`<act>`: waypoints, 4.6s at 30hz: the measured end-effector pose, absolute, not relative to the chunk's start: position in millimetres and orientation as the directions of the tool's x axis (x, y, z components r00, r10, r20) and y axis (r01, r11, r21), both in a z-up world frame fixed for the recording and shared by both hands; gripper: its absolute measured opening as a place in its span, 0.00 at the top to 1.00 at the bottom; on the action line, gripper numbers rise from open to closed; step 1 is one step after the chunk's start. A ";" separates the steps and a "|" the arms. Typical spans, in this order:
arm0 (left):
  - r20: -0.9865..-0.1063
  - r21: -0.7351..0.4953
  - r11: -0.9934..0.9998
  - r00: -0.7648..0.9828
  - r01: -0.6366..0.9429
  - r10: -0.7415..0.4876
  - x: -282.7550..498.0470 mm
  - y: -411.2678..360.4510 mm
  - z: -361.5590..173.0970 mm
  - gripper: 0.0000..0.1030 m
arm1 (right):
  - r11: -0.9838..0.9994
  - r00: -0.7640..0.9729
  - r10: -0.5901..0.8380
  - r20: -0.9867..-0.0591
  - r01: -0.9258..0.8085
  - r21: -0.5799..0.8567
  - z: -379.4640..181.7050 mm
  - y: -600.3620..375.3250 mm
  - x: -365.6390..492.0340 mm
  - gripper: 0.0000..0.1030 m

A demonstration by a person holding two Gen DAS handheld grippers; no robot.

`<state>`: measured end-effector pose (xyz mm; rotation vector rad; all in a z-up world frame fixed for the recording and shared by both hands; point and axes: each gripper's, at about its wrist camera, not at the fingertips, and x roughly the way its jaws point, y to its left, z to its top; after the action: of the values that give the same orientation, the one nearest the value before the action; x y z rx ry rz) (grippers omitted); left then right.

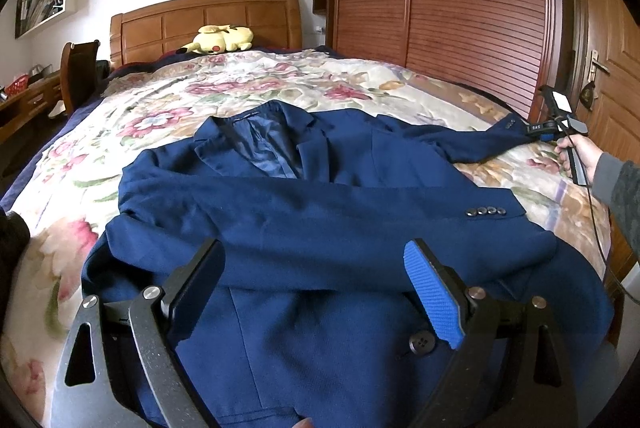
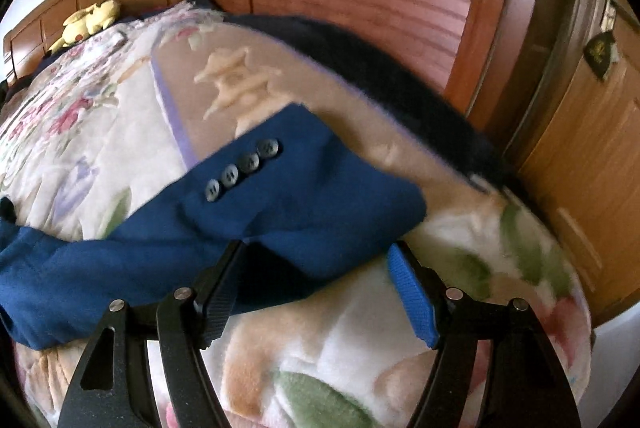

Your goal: Fold large clothes

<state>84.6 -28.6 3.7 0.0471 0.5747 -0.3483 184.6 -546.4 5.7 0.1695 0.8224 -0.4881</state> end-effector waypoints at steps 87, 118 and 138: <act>-0.418 -0.078 0.981 0.887 0.178 -0.194 12.0 92.4 30.9 0.11 | 0.807 0.776 0.290 -0.561 -0.513 -0.292 138.0 -141.8 32.2 0.93; -0.436 -0.056 0.986 0.885 0.156 -0.165 18.1 95.5 22.4 0.11 | 0.799 0.655 0.316 -0.687 -0.574 -0.180 89.5 -170.8 10.1 0.48; -0.563 -0.020 0.974 0.803 0.225 -0.197 35.8 54.1 -8.9 0.11 | 0.958 0.711 0.062 -0.701 -0.239 -0.159 30.3 -274.7 43.7 0.47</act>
<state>35.8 54.1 -8.9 0.0488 0.5977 -0.2258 43.7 -274.7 30.3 -0.2461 0.7637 0.1689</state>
